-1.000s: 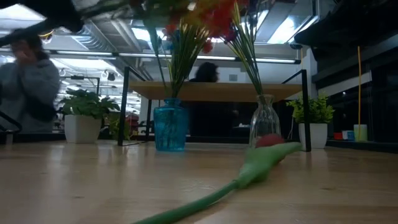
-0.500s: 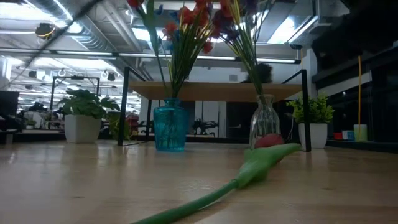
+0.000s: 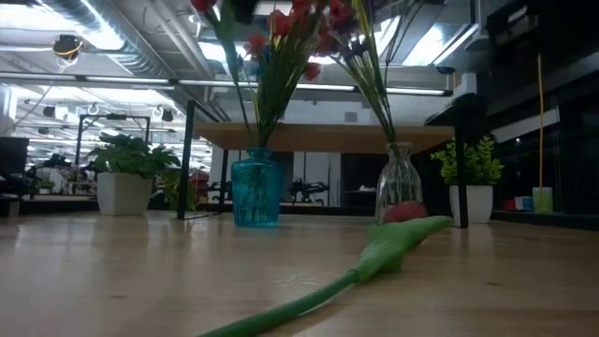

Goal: Pick and place flowers into a vace then onto a shelf
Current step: Put the red flowers into the transparent vase

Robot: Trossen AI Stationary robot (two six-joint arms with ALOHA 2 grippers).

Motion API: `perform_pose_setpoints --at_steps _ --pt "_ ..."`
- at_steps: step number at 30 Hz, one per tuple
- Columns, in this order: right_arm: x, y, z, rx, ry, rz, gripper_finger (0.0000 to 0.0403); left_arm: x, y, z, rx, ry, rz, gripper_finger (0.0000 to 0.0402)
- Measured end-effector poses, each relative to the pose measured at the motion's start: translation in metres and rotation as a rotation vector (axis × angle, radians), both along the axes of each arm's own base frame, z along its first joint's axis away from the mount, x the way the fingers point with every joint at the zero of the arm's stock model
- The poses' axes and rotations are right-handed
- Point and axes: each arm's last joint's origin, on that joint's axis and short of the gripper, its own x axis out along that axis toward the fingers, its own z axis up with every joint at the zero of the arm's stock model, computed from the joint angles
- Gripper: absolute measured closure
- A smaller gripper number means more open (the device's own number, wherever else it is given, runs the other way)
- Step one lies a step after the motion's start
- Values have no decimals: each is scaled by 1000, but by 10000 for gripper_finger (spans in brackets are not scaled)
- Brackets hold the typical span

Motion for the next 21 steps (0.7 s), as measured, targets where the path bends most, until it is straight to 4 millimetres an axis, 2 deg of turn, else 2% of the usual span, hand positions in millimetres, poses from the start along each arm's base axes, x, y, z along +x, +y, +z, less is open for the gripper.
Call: perform_pose_setpoints --at_steps 7,21 --pt "0 2 11 -17 -116 16 386 11 27 1 -53 -160 -149 396" --pt "13 -3 8 -71 -185 -30 386 26 59 1 -33 -165 -216 396"
